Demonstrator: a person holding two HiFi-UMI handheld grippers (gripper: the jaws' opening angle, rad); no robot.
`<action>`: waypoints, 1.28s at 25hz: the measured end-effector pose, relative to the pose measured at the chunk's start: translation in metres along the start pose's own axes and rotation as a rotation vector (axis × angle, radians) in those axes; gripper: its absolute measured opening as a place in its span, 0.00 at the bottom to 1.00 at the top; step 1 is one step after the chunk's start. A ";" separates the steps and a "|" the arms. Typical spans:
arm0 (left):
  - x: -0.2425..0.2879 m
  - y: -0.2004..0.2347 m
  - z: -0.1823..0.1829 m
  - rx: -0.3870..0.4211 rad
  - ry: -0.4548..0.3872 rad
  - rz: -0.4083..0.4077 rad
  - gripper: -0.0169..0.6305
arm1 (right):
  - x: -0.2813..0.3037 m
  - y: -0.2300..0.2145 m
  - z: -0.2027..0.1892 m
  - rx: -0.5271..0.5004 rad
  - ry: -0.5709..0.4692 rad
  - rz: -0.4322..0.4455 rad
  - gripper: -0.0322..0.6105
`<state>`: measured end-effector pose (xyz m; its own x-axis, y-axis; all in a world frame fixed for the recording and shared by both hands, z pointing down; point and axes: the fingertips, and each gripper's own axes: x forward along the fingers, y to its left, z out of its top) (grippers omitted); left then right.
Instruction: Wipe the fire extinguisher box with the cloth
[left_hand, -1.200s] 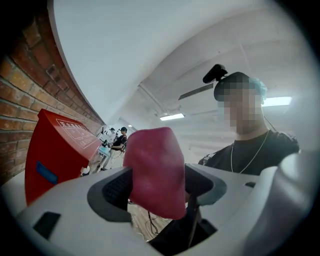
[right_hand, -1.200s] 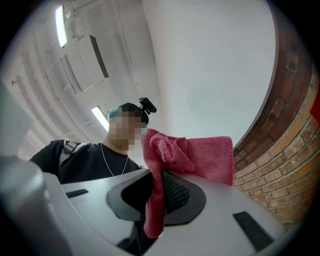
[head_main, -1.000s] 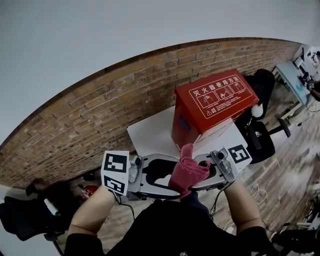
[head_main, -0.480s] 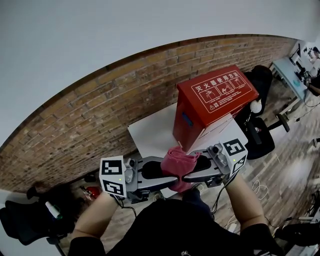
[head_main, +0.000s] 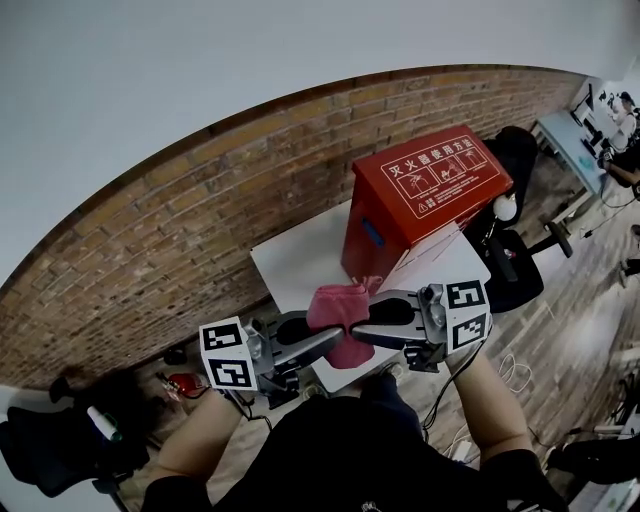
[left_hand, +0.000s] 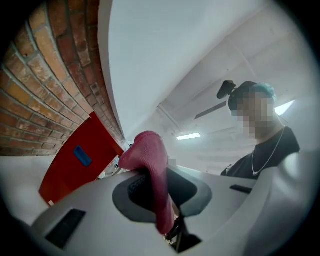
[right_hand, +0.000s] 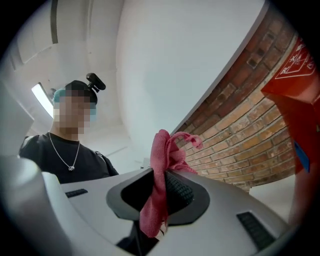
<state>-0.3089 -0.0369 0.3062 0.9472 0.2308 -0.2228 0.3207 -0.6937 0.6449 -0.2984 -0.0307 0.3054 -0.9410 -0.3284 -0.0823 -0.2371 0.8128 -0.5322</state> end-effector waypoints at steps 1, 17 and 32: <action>-0.002 0.003 0.000 -0.016 -0.018 0.007 0.15 | 0.000 -0.004 -0.001 0.004 -0.005 -0.024 0.16; -0.016 0.045 0.017 -0.221 -0.283 0.004 0.14 | -0.110 -0.027 0.069 -0.251 -0.305 -0.570 0.15; 0.049 0.108 0.033 -0.408 -0.413 0.113 0.14 | -0.175 -0.070 0.185 -0.653 -0.046 -0.708 0.08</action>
<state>-0.2285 -0.1228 0.3409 0.9212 -0.1710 -0.3496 0.2716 -0.3610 0.8922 -0.0723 -0.1192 0.2006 -0.5214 -0.8525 0.0369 -0.8467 0.5223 0.1016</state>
